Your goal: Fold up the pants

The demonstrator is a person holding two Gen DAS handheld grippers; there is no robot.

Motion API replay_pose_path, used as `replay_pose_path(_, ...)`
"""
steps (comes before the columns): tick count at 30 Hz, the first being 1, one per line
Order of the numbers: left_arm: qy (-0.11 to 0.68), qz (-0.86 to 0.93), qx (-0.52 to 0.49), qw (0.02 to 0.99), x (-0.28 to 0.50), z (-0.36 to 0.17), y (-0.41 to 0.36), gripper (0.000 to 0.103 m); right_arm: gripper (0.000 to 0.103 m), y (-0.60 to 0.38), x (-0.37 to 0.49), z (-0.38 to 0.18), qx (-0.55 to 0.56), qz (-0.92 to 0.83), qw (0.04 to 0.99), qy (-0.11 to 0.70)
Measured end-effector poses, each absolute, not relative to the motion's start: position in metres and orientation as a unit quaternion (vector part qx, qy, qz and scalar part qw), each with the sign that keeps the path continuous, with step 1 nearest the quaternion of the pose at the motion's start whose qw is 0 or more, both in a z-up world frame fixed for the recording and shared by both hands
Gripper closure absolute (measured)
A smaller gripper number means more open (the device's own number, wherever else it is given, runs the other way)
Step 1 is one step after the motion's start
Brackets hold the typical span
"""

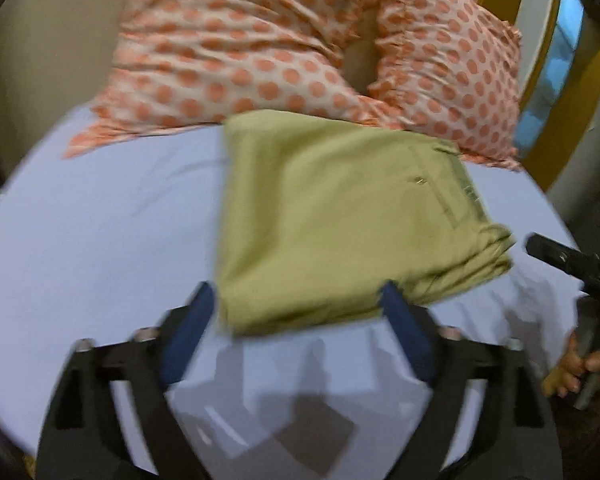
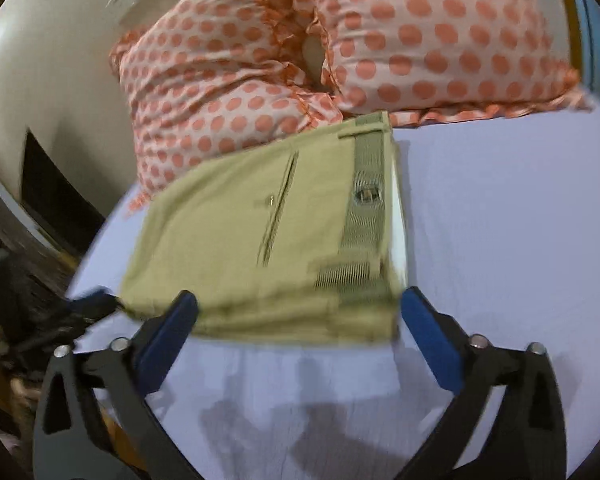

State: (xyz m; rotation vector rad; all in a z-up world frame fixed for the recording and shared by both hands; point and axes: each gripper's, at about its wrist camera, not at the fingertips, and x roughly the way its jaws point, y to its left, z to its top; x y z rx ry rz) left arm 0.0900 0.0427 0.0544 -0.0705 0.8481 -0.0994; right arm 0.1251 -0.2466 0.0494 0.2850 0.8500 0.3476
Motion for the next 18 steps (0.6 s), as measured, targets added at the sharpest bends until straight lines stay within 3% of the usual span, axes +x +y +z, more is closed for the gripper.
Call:
replay_pose_path(10, 0.458, -0.01, -0.014, 0.889, 0.076, 0.014, 0.029, 0.012, 0.001, -0.18, 0.089, 0.016, 0.059, 0.125, 0.892, 0.431)
replay_pose_path(14, 0.456, 0.006, 0.012, 0.89, 0.075, 0.006, 0.02, 0.002, 0.001, -0.164, 0.089, 0.008, 0.01, 0.089, 0.896, 0.434)
replay_pose_path(18, 0.453, 0.005, 0.009, 0.892, 0.073, 0.005, 0.022, 0.002, 0.001, -0.156, 0.085, 0.006, -0.016, 0.073, 0.898, 0.433)
